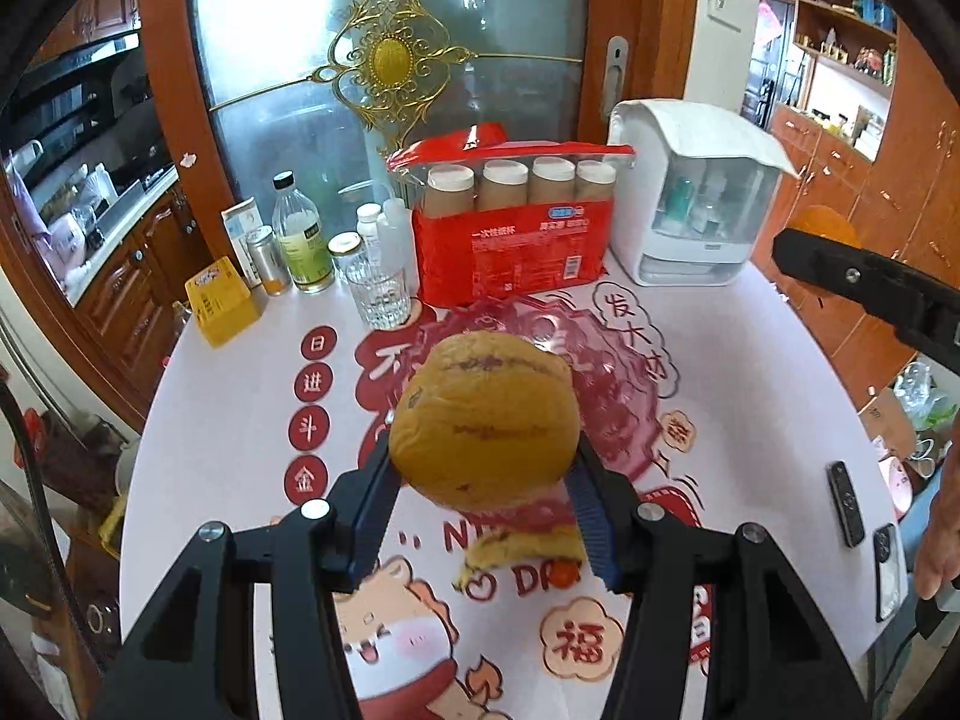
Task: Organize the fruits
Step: 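Carry the melon and tangerine into the pink bowl with both grippers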
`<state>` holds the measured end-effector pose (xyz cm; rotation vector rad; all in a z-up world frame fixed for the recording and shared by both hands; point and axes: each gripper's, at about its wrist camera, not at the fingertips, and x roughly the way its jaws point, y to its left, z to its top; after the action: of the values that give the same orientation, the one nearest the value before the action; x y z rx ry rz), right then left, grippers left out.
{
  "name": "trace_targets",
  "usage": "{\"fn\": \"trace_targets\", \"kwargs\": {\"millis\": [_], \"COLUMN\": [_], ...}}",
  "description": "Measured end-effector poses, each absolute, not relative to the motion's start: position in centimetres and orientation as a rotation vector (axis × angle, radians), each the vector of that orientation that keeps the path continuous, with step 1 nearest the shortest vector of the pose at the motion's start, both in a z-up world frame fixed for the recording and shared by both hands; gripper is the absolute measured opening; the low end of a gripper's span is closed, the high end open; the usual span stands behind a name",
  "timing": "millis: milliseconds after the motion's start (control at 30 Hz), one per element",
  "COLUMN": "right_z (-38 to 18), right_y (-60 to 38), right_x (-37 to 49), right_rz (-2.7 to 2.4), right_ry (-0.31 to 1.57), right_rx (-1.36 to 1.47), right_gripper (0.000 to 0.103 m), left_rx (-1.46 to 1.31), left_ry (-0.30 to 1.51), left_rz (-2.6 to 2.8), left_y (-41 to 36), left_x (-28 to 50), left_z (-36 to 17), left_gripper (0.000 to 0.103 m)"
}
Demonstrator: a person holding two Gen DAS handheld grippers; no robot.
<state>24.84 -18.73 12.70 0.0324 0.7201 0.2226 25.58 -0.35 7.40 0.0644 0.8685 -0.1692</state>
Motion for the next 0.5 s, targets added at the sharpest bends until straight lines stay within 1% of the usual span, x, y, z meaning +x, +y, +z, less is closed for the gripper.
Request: {"fn": "trace_targets", "kwargs": {"millis": [133,333,500], "right_z": [9.3,1.8,-3.7], "right_y": [-18.6,-18.4,-17.5], "right_x": [28.8,32.8,34.6], "right_rz": [0.199,0.211,0.243], "right_ry": [0.799,0.936,1.044], "right_rx": [0.034,0.082,0.089], "right_gripper": [0.04,0.04,0.04], "left_rx": [0.046,-0.041,-0.042], "left_ry": [0.898,0.99,1.054], "left_rz": [-0.175,-0.211,-0.221], "left_y": [-0.9,-1.2,-2.0], "left_x": [28.6,32.6,34.5], "left_z": [5.1,-1.4,-6.1], "left_gripper": [0.053,0.053,0.053]}}
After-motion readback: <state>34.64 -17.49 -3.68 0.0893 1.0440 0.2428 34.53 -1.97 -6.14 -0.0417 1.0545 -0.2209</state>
